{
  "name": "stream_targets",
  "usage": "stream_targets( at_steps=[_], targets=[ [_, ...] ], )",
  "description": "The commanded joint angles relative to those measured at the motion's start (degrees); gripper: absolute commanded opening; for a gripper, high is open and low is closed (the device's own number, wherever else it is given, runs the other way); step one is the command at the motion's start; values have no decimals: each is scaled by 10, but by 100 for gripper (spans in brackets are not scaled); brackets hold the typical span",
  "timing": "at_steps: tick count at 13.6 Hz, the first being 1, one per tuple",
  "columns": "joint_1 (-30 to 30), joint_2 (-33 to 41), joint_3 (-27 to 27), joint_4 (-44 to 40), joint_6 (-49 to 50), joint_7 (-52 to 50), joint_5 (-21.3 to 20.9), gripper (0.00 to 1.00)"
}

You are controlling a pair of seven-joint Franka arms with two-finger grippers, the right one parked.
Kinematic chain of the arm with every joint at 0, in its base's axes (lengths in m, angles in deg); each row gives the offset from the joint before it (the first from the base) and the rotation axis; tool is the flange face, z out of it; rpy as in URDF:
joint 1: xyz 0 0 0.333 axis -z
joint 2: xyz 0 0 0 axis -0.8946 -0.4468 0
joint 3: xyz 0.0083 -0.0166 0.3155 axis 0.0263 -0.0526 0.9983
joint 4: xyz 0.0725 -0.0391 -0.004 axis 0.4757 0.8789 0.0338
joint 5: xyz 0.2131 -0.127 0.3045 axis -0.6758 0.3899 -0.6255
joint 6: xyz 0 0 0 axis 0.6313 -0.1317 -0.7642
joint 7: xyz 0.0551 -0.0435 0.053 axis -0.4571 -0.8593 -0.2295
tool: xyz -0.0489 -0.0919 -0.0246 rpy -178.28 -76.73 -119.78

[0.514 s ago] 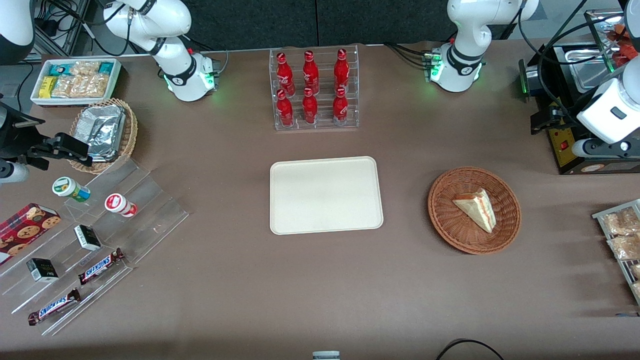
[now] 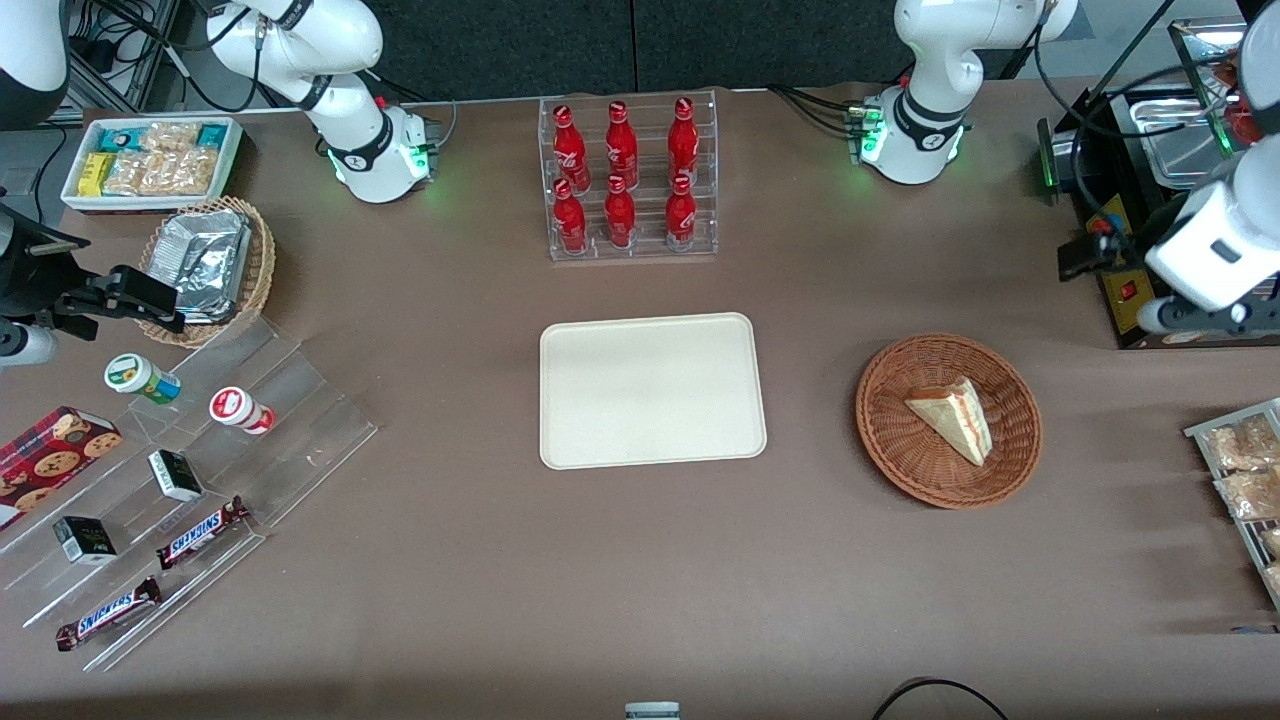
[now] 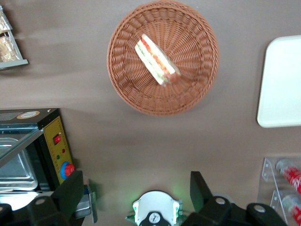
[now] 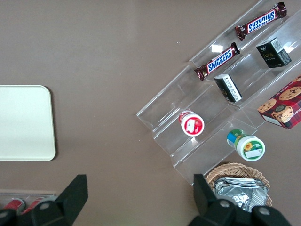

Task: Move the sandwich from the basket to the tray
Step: 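Move the open left gripper down over the sandwich in the wicker basket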

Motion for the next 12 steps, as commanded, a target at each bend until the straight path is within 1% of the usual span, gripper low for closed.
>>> stream_targets(
  at_steps=[1,3,5,9,10,12],
  targets=[
    [3,-28,-1,52,-87,-72,-6,100],
    [4,-30,-2,113,-178,-109,-6,100],
    [8,-38,-4,158,-243,-163,-6,100],
    [6,-55,-4,241,-350,-173,-5,100],
    [6,-53,-3,267,-377,-189,-5,100],
    [7,-52,-3,312,-438,-255,-4,100]
  ],
)
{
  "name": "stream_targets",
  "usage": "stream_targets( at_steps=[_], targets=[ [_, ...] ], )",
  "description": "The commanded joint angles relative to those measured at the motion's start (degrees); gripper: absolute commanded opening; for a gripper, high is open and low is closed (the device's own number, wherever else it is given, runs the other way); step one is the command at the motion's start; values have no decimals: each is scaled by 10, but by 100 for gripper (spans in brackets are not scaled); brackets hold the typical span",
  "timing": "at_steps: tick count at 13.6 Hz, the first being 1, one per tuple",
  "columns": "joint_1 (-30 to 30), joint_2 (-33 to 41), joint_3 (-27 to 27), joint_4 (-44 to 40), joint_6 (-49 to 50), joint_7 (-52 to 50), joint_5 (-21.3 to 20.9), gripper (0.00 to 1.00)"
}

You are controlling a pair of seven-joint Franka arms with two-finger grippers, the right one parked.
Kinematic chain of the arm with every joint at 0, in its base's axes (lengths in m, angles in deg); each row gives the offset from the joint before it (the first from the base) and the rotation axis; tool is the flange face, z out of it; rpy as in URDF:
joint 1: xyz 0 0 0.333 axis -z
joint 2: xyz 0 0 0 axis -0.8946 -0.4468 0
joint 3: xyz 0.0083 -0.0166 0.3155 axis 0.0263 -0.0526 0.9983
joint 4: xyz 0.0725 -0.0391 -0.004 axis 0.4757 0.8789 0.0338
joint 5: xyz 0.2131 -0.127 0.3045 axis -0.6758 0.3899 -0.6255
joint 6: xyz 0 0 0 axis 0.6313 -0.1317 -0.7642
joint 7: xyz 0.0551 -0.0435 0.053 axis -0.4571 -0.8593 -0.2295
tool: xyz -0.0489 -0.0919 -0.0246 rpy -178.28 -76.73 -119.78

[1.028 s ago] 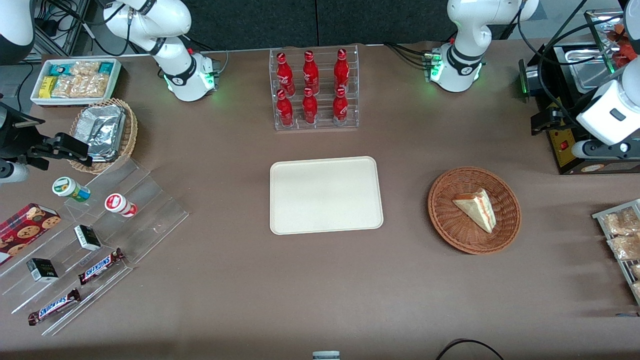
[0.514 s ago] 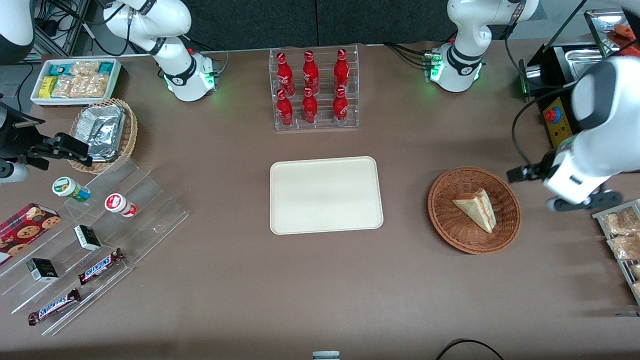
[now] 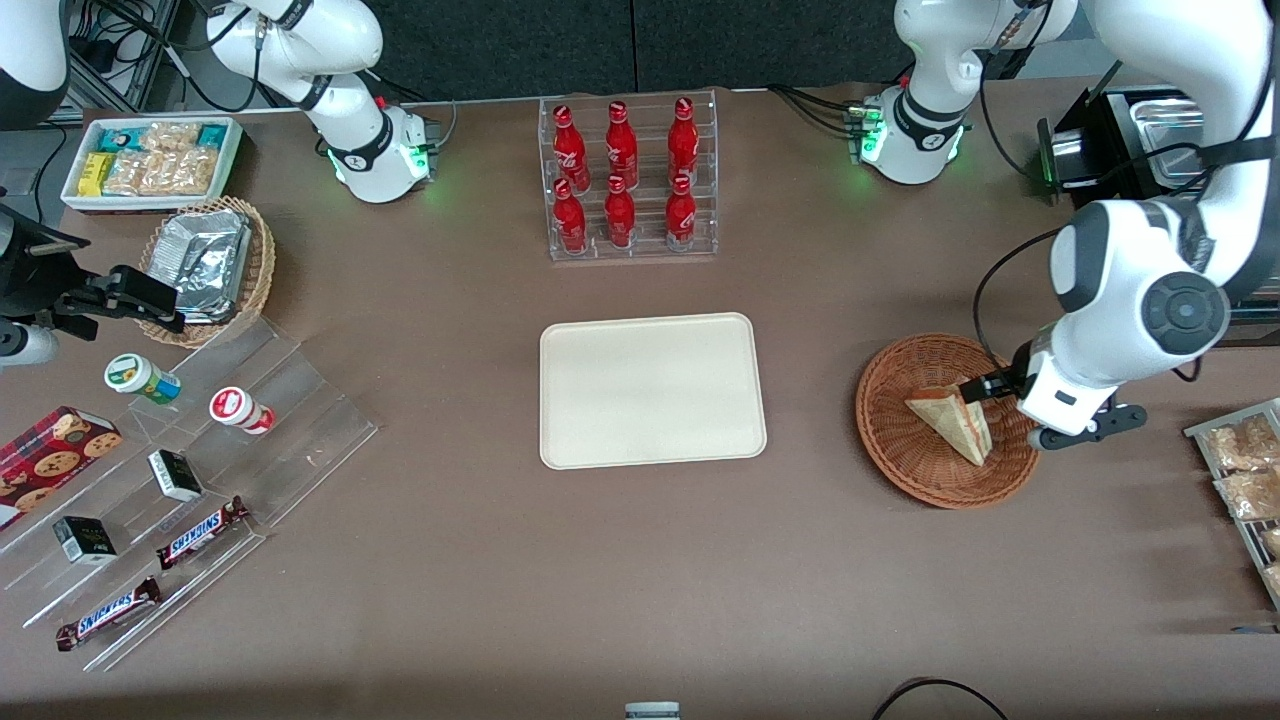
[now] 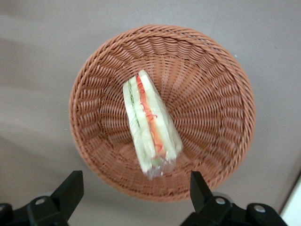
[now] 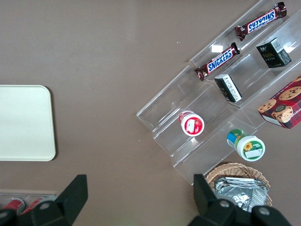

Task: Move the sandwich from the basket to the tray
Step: 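Close the left gripper on the wrapped sandwich's edge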

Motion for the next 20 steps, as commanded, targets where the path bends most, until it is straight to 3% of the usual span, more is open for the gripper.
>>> stream_targets(
  at_steps=[1,4,6,15,16,18,19,20],
  targets=[
    [2,16,-1,69,-79,-87,-4,100],
    [3,34,-1,146,-194,-181,-4,100],
    [4,25,-1,150,-208,-222,-5,100],
    [4,-2,-1,172,-256,-232,-4,99],
    [4,-2,-1,170,-256,-238,-5,82],
    [4,-7,-1,166,-258,-256,-4,26],
    [4,-8,-1,162,-257,-256,-4,6],
    [4,-12,-2,156,-257,-257,-4,0]
  ],
)
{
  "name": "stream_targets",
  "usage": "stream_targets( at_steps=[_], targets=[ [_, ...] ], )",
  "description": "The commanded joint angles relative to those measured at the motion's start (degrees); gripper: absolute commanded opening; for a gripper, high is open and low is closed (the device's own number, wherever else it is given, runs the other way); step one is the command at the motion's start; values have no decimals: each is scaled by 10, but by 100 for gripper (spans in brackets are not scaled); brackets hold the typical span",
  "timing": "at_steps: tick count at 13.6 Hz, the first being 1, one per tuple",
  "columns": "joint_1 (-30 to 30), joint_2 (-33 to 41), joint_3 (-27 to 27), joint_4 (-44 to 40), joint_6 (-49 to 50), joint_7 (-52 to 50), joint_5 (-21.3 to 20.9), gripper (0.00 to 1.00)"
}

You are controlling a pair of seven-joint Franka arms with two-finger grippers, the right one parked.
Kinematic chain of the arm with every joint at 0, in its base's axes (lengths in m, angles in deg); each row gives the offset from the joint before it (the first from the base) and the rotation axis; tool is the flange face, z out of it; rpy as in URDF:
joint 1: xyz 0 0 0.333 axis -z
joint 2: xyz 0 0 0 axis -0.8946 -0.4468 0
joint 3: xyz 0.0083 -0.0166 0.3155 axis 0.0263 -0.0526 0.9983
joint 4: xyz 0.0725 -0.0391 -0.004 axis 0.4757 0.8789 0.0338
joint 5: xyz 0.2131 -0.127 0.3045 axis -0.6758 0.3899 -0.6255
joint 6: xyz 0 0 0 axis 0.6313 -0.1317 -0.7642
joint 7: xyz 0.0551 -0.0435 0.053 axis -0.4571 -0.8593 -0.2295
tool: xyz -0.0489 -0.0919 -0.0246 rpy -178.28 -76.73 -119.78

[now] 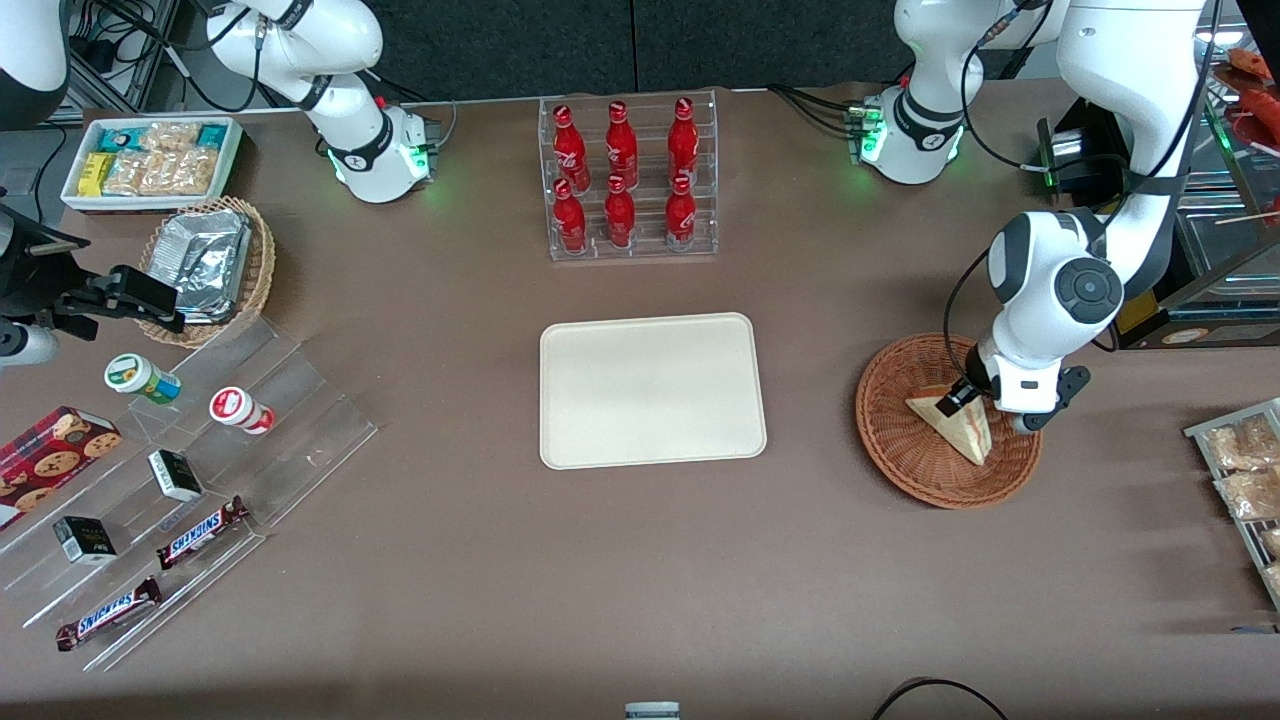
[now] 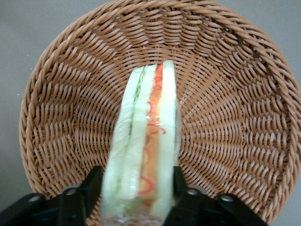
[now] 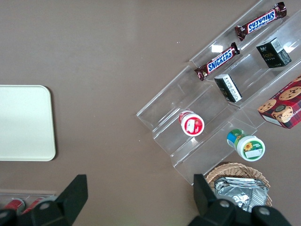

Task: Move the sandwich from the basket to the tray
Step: 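Close the left gripper on the wrapped sandwich's edge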

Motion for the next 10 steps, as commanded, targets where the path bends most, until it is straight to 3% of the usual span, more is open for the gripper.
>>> stream_targets(
  at_steps=[1,4,10],
  targets=[
    [3,-8,-1,-15,-7,-19,-4,0],
    [6,-4,-2,-51,40,-18,-4,0],
    [108,16,-1,-215,336,-15,-8,0]
  ],
)
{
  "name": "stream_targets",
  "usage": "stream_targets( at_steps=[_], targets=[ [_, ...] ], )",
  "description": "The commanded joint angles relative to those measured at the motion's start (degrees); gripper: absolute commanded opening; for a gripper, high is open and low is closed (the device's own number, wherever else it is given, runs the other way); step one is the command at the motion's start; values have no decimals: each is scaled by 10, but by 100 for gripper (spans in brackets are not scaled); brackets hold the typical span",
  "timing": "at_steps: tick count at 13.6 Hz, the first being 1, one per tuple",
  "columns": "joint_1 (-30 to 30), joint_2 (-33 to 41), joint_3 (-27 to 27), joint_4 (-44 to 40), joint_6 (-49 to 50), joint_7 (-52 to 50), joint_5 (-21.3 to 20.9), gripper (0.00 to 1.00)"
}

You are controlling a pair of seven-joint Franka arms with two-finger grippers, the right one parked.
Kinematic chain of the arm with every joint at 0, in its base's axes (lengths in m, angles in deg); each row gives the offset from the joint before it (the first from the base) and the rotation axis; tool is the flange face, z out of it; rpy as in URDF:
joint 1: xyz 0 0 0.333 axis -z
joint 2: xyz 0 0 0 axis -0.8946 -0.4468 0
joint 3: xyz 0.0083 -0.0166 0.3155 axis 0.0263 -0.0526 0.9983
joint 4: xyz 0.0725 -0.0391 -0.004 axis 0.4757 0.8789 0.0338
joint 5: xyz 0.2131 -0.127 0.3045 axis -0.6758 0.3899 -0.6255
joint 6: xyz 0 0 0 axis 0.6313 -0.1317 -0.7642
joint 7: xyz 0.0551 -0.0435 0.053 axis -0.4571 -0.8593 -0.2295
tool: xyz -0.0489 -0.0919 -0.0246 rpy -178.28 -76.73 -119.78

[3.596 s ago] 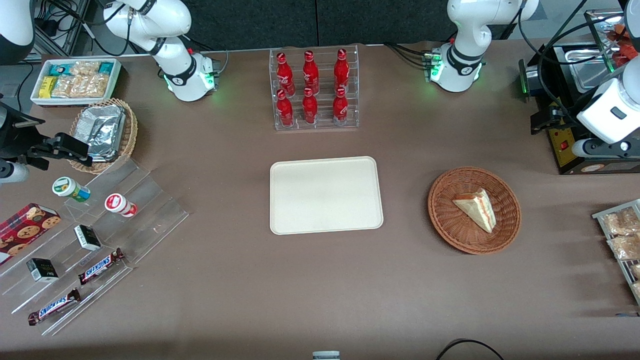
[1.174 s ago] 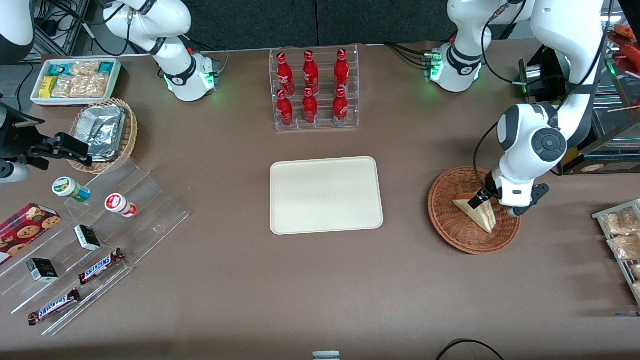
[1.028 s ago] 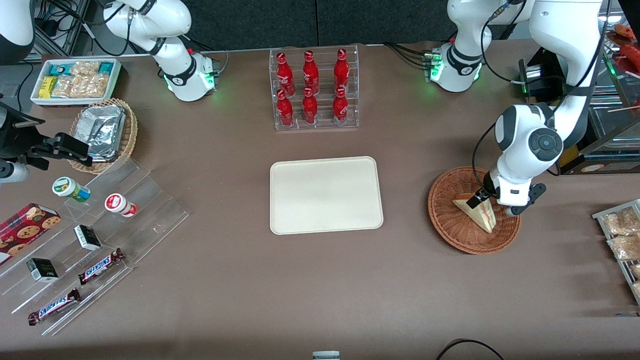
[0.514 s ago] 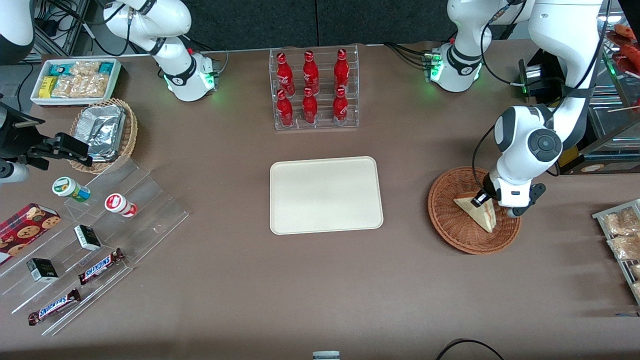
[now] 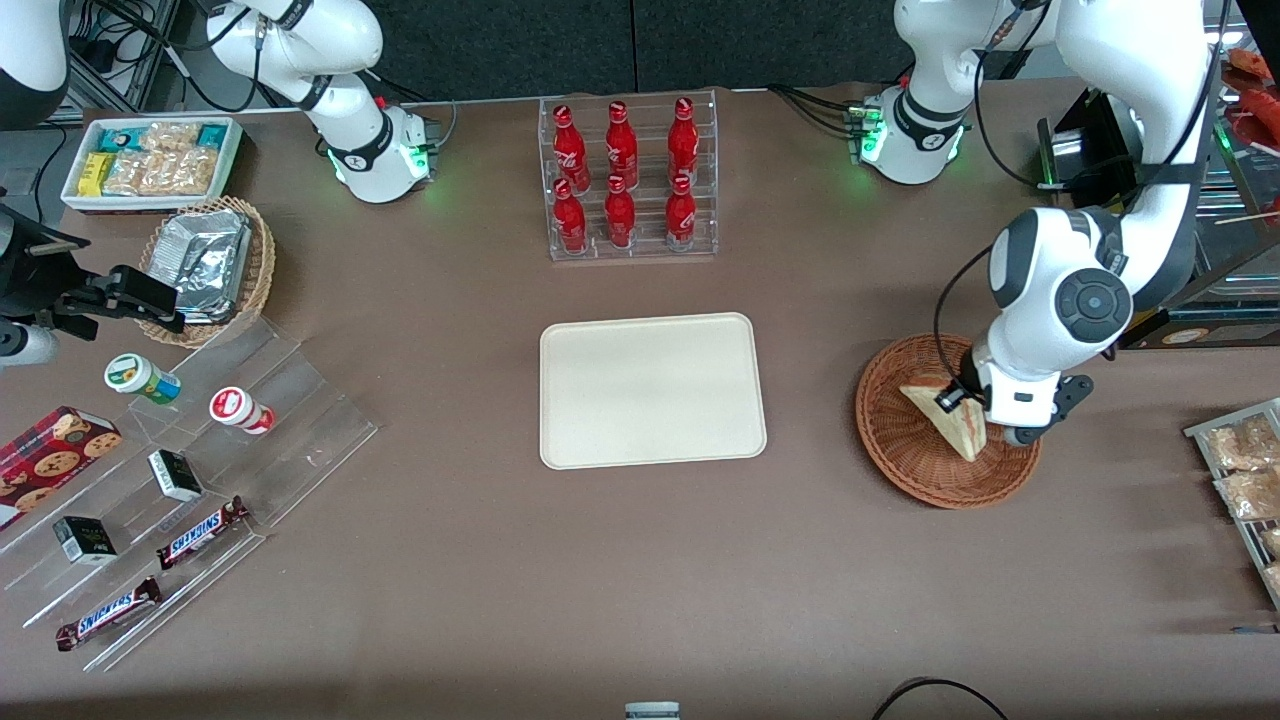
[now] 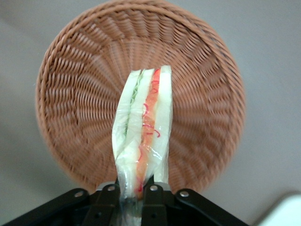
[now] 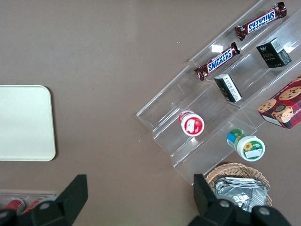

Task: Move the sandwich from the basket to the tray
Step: 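Lift the sandwich and carry it with the left gripper over the tray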

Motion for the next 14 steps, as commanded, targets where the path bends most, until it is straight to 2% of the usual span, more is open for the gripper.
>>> stream_targets(
  at_steps=[1,3,6,8,14],
  targets=[
    [72,0,3,-85,119,-13,-19,0],
    [127,-9,3,-121,152,-15,-24,0],
    [200,-32,2,-139,150,-14,-21,0],
    [255,-81,2,-187,150,-15,-17,0],
    [344,-243,2,-371,143,-93,-15,0]
  ],
)
